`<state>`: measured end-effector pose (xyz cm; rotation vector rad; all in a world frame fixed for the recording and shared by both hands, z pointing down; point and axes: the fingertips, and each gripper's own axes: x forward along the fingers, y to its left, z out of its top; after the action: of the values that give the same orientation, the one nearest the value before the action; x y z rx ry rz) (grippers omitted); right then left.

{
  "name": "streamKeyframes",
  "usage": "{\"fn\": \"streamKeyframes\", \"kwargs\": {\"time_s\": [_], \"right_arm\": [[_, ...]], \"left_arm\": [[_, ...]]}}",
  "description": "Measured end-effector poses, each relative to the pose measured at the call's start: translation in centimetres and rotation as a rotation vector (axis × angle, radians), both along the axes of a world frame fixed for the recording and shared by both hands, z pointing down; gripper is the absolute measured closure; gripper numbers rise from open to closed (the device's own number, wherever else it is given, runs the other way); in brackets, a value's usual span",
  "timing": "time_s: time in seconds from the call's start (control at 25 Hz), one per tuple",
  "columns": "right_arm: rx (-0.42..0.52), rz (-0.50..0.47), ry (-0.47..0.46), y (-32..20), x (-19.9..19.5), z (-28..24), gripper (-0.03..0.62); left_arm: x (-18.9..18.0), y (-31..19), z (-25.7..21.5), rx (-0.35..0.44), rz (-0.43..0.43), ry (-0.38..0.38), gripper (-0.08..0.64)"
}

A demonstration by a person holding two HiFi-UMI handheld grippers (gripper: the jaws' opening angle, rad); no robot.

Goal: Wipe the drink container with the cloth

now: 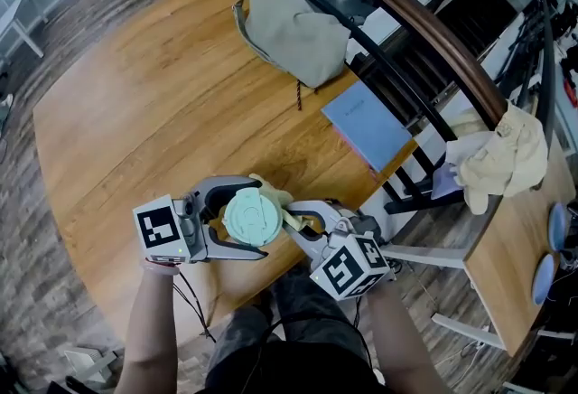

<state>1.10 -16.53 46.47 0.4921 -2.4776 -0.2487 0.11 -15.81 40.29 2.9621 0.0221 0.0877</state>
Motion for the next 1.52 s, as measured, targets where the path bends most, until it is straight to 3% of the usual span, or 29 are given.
{"fn": "streamKeyframes", "kwargs": {"time_s": [0.16, 0.36, 0.52, 0.84, 1.2, 1.32, 1.52], "right_arm": [[-0.027, 0.012, -0.003, 0.1, -0.1, 1.7, 0.568], [-0.085, 0.038, -0.020, 0.2, -0.1, 4.0, 0.568], [-0.143, 0.078, -0.025, 0.2, 0.1, 5.9, 0.568], [-0.189, 0.140, -0.072, 0.2, 0.1, 6.7, 0.568], [-0.200, 0.254, -0.211, -0.1, 1.5, 4.4, 0.568], [-0.194, 0.266, -0.242, 0.0, 1.9, 3.3, 0.568], [-0.181, 0.268, -0.273, 0.1, 2.1, 2.0, 0.568]], "left_arm": [[-0.2, -0.1, 0.2, -0.048, -0.025, -0.003, 0.098], [-0.6, -0.3, 0.2, -0.054, -0.131, 0.003, 0.098], [-1.3, -0.4, 0.8, -0.066, -0.321, 0.001, 0.098], [-1.9, -0.3, 2.0, -0.021, -0.726, -0.159, 0.091], [-1.0, -2.0, 0.8, 0.023, -1.041, -0.214, 0.091], [-1.2, -2.3, 0.6, 0.008, -1.036, -0.200, 0.091], [-1.9, -2.2, 0.5, -0.019, -0.855, -0.131, 0.092]]}}
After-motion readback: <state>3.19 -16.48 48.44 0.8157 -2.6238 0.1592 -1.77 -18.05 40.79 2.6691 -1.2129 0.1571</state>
